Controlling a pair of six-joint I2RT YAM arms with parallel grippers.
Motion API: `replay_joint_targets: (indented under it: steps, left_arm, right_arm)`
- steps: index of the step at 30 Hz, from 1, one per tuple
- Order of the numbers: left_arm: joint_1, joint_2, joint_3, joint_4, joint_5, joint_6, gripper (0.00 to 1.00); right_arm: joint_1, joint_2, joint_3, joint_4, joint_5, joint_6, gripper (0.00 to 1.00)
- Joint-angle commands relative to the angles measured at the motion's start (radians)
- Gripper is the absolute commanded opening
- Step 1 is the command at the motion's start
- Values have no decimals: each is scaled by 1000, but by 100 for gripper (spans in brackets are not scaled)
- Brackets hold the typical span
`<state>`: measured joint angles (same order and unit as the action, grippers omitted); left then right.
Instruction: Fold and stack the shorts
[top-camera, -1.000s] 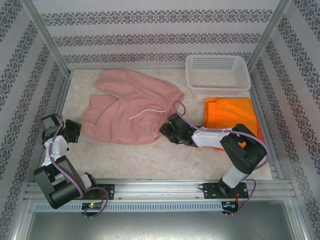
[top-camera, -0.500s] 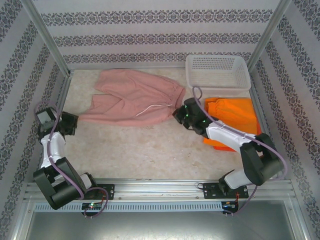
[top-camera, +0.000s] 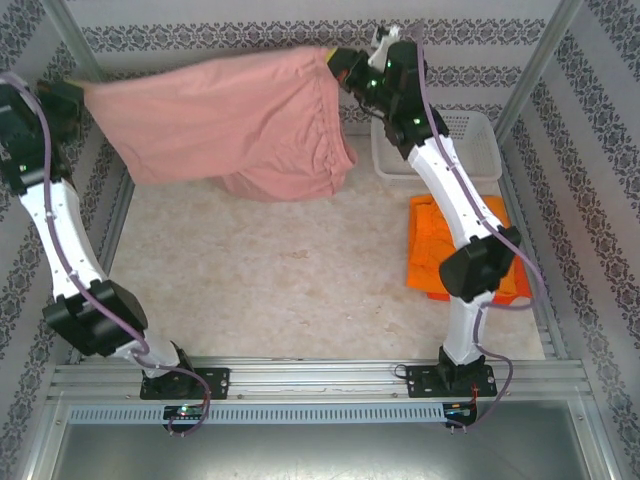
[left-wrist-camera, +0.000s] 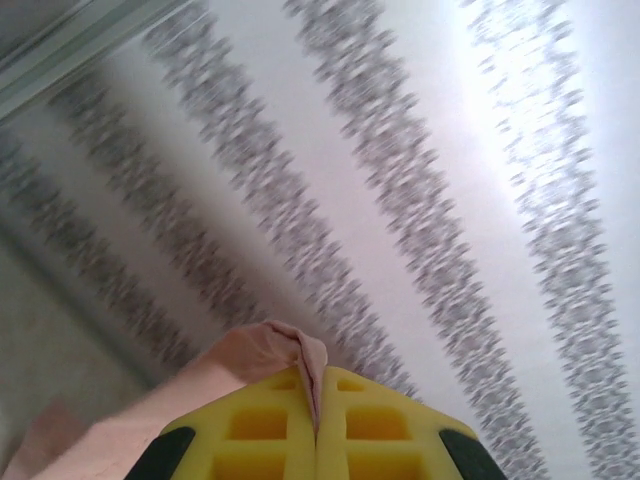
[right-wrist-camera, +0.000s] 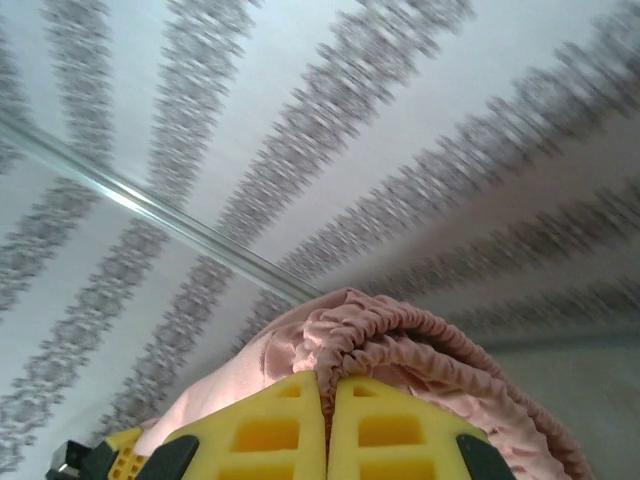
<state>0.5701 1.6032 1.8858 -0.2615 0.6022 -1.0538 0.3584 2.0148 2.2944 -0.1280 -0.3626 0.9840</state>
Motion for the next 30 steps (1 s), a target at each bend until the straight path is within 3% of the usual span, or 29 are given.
replay_joint_targets:
  steps: [1,3,5,8,11,15,18,21,23,26,30]
  left_arm:
    - [-6,80,216,-38,-9,-56,0]
    - [-6,80,300,-29,-17,-47,0]
    - [-6,39,323,-35,-33,2,0]
    - [-6,-88,202,0,-45,58,0]
    - [-6,-264,-76,106,-49,73,0]
    - [-7,-534,-545,226,-69,89,0]
    - [-12,-743,-828,179,-100,147,0]
    - [-19,-938,-1032,18,-130,197,0]
    - [-21,-1029,-1123,-112,-141,202,0]
    - [-28,-1089,-1238,-161,-131,187,0]
    - [-33,-970,-1207,-126,-147,187,0]
  right_arm:
    - [-30,134,320,-32,-129,-7,0]
    - [-53,185,436,19,-201,49,0]
    - [-80,189,443,64,-273,89,0]
    - [-111,140,360,35,-375,15,0]
    - [-122,-12,38,81,-389,-80,0]
    - [-118,-277,-506,171,-295,-317,0]
    - [-123,-443,-850,224,-261,-399,0]
    - [-119,-578,-1128,222,-229,-432,0]
    - [-107,-642,-1287,220,-206,-439,0]
    - [-96,-694,-1465,229,-137,-416,0]
    - [-104,-658,-1429,200,-80,-389,0]
